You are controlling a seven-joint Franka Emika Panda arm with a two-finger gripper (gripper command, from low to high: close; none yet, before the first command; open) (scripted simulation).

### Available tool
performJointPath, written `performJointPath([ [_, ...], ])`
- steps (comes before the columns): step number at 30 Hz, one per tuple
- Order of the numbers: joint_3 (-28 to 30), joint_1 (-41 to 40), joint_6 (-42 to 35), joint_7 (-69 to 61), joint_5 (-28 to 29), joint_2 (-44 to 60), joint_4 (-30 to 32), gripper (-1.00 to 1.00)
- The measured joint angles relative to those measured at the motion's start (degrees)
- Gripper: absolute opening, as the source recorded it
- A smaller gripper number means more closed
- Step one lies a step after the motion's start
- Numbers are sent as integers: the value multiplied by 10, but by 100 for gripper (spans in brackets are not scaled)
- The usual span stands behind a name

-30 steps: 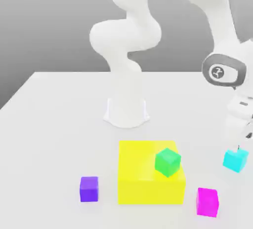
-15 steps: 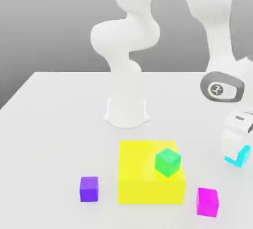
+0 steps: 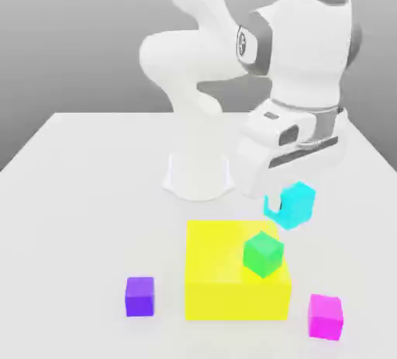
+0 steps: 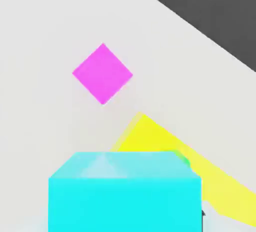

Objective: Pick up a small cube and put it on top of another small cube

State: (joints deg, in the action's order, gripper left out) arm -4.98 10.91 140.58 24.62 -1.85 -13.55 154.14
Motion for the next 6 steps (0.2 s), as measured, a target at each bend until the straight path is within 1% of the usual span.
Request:
performJointPath([
  [2,1,-3,43,-2,2,33,10,-100],
  [3,1,-4,66,-1,4,51,15,100],
  [6,1,-4,66,-1,4,51,15,100],
])
